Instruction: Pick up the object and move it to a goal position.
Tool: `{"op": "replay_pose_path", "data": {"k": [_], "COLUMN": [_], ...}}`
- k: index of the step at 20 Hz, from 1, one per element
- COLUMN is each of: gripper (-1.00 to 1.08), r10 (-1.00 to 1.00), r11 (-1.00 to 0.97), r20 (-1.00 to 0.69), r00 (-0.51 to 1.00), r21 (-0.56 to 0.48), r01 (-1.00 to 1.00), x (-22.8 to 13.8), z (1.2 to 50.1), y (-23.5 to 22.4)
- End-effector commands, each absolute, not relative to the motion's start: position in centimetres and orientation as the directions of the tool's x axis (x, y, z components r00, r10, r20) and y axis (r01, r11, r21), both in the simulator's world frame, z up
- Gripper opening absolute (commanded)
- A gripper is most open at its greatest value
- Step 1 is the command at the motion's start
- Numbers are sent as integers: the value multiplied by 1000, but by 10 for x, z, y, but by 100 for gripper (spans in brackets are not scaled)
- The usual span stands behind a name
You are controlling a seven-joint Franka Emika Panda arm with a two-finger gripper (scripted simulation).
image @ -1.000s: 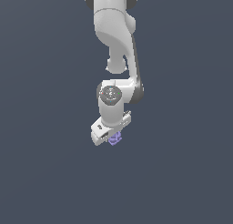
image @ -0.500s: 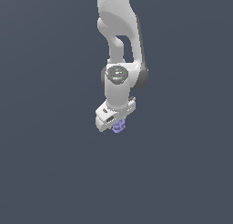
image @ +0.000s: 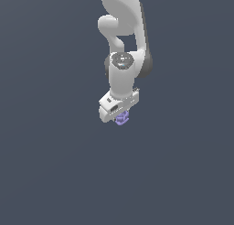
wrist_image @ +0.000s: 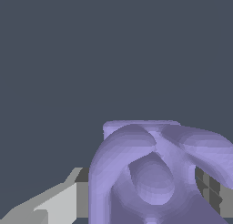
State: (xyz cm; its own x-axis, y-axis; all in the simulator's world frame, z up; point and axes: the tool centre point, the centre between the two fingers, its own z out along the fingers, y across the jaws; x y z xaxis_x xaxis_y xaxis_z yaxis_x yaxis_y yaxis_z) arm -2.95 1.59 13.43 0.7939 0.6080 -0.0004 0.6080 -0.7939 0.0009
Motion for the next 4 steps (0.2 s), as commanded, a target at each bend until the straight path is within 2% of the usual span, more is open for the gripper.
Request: {"op": "replay_pose_path", "data": {"k": [1,4], "gripper": [-100,-100], "r10": [608,608], "r11": [-794,-794], "r20": [0,0], "r00": [794,794], "r21": [0,0], "r01": [608,608], "x": [-33,-33], "z": [138,139], "y": [17,18]}}
